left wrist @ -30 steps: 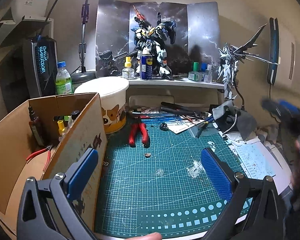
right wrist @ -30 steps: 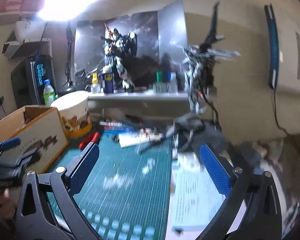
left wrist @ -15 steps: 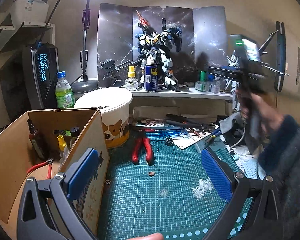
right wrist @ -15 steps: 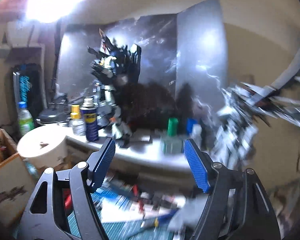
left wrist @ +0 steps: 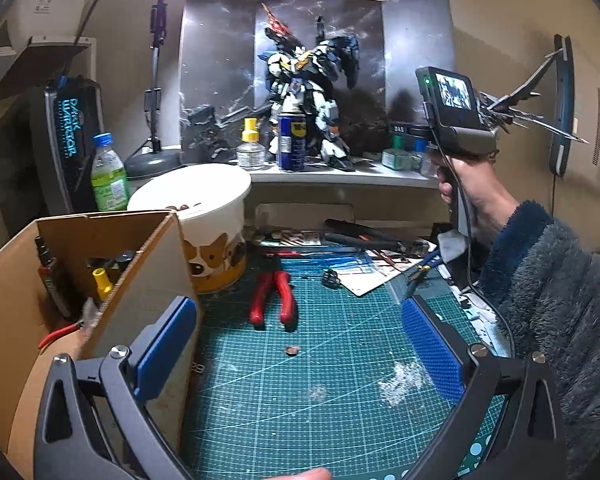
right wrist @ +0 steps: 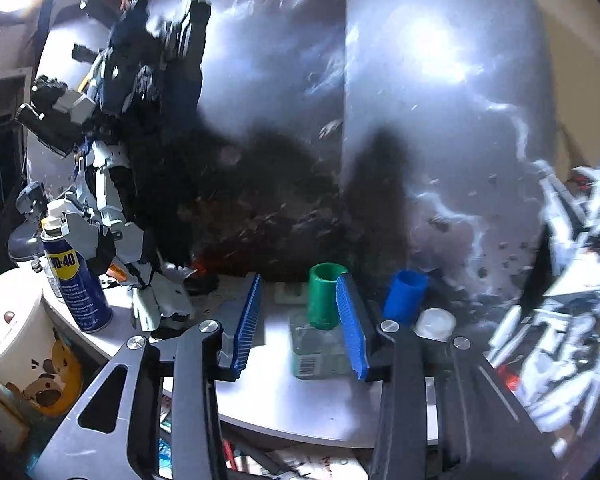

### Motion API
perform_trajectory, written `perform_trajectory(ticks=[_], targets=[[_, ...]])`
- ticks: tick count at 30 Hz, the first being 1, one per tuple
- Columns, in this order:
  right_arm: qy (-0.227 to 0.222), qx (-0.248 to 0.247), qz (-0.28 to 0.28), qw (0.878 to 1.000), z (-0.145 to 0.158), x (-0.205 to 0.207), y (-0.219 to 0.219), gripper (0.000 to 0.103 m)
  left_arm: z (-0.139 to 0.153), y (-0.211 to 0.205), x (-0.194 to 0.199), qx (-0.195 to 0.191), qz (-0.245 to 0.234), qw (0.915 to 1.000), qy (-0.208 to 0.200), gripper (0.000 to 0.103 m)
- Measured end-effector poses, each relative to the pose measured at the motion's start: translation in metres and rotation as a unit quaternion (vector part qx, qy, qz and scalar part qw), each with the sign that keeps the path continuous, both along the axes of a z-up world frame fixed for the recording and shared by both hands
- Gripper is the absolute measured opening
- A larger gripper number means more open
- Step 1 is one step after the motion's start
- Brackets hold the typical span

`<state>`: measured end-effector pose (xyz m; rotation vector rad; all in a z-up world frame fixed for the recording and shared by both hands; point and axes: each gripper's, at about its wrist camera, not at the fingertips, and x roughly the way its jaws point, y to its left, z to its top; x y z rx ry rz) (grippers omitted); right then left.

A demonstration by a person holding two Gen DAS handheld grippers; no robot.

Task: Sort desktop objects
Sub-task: 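Reach the right gripper to the shelf and close on the green-capped glass bottle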

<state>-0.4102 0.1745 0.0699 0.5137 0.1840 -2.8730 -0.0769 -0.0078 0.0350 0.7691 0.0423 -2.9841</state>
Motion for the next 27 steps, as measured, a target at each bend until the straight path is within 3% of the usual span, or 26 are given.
perform_trajectory(ticks=[4, 14, 16, 17, 18, 19, 27], targets=[[0.026, 0.022, -0.005, 0.999, 0.0, 0.008, 0.003, 0.048, -0.004, 0.004, 0.0, 0.007, -0.013, 0.9999, -0.005, 0.103], [-0.02, 0.026, -0.017, 0.999, -0.009, -0.026, -0.003, 0.048, -0.005, -0.009, -0.003, 0.022, -0.006, 0.9997, -0.007, 0.103], [-0.03, 0.015, -0.017, 0.999, -0.013, -0.035, 0.0, 0.046, -0.006, -0.011, -0.004, 0.025, -0.004, 0.9996, -0.009, 0.103], [-0.035, 0.007, -0.016, 0.999, -0.015, -0.038, 0.002, 0.039, -0.007, -0.012, -0.005, 0.025, -0.004, 0.9996, -0.011, 0.103], [-0.043, -0.007, -0.013, 0.999, -0.016, -0.04, 0.006, 0.026, -0.007, -0.012, -0.006, 0.026, -0.004, 0.9996, -0.013, 0.103], [-0.049, -0.017, -0.009, 0.999, -0.017, -0.042, 0.008, 0.022, -0.008, -0.012, -0.006, 0.026, -0.005, 0.9996, -0.015, 0.103], [-0.043, -0.024, 0.0, 0.999, -0.012, -0.028, 0.016, 0.02, -0.007, -0.01, -0.003, 0.026, -0.009, 0.9995, -0.015, 0.103]])
